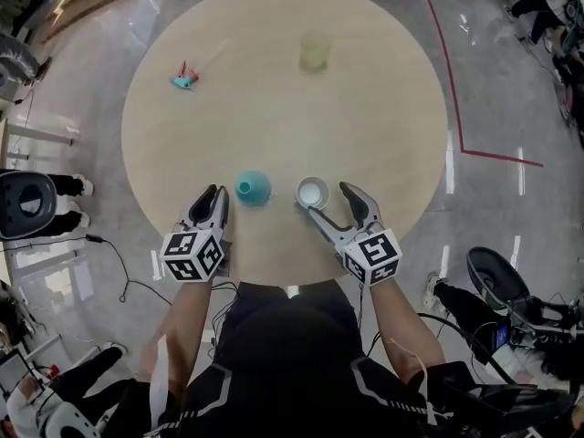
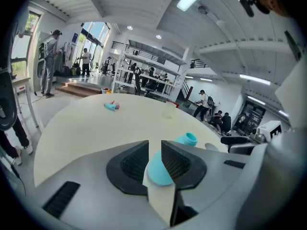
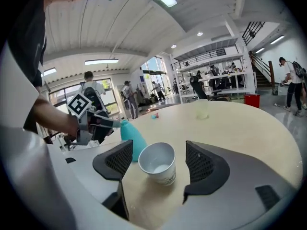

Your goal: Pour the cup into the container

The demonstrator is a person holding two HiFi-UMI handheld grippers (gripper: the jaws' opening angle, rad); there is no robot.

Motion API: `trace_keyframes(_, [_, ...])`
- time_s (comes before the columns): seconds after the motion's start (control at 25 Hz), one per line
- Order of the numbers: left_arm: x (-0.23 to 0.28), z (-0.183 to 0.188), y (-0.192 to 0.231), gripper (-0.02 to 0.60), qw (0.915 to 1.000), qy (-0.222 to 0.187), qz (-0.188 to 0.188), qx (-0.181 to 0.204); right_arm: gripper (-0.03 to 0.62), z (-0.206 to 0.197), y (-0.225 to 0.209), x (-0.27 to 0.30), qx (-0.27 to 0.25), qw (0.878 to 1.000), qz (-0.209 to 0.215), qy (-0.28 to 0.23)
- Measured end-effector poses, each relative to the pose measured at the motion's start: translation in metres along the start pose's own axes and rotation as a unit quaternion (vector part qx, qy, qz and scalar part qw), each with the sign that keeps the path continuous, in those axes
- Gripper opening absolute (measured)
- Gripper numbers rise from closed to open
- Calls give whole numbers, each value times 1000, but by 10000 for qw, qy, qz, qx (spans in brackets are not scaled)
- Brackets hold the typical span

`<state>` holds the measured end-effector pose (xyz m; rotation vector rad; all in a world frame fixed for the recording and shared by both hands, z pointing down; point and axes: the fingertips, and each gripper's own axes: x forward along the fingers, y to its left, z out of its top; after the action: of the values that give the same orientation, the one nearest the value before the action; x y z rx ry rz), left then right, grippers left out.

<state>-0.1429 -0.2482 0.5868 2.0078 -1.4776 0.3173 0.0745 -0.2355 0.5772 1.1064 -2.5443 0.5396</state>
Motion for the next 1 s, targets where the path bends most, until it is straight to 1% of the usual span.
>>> trace_keyframes(0.08, [6, -16, 11, 60, 9997, 175, 114, -101, 333, -23, 5, 7, -81, 9996, 59, 266])
trace_keyframes(0.2, [14, -28, 25, 58, 9989, 294, 357, -125, 342, -48, 3, 13, -29, 9985, 76, 539])
trace_keyframes(0.32, [17, -36, 29, 58, 9982, 405, 396, -185, 342, -62, 4, 19, 17, 9977, 90, 677])
trace_keyframes(0.64, [22, -48, 26, 58, 9975, 574, 383, -118, 342, -67, -2, 32, -84, 9976, -138, 678])
trace_keyframes(0.76, [23, -52, 25, 58, 9972, 639, 377, -98, 342, -66, -2, 37, -88, 9977, -132, 656])
trace_keyframes(0.88, [25, -57, 25, 58, 9971, 669, 353, -119, 341, -69, -2, 43, -205, 9973, -154, 691])
trace_keyframes(1.0, [27, -59, 24, 58, 9971, 681, 314, -90, 341, -67, -4, 50, -280, 9975, -173, 620])
